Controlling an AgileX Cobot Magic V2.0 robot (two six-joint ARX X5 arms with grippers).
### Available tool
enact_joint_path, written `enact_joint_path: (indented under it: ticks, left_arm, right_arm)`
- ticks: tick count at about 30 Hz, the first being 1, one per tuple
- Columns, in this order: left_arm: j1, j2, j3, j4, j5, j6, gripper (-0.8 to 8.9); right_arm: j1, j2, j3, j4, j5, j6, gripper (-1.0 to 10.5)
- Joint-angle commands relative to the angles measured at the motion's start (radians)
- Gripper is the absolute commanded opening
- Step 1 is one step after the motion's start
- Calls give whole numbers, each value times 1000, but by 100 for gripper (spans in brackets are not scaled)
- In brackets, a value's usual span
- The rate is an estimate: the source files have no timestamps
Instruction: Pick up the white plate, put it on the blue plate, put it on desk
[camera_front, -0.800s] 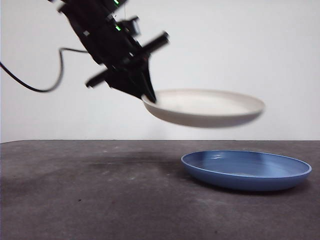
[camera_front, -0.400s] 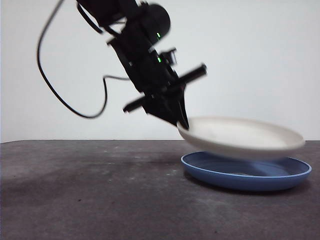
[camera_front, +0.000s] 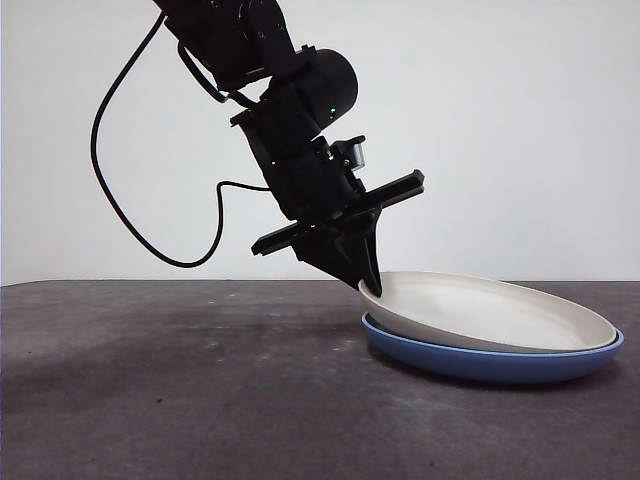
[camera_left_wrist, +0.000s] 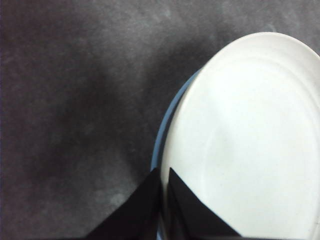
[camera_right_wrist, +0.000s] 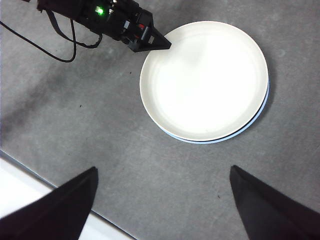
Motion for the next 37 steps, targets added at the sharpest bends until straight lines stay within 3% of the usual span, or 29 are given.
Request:
enact_joint_path:
  ticks: [1,4,6,12,16,31,37]
  left_arm:
    - [-17,24,30,5,2,5,122]
    - [-21,24,30,-2,2,5,323]
    - [-25,24,30,-5,2,5,384]
    - [-25,12,62,-73,2,8,383]
    - [-19,-45,65,-93,2,56,383]
    - [87,-455,54,-306,2,167,383]
    - [134,-618,-74,-330,2,209,377]
  right_arm:
    - [3,6,19,6,2,11,423]
    - [3,6,19,6,2,11,423]
    - [3,6,19,6,2,11,423]
    - [3,6,19,6,2,11,423]
    - [3,6,19,6,2,11,423]
    - [3,8,18,10,27,7,423]
    - [3,8,18,10,75,7,423]
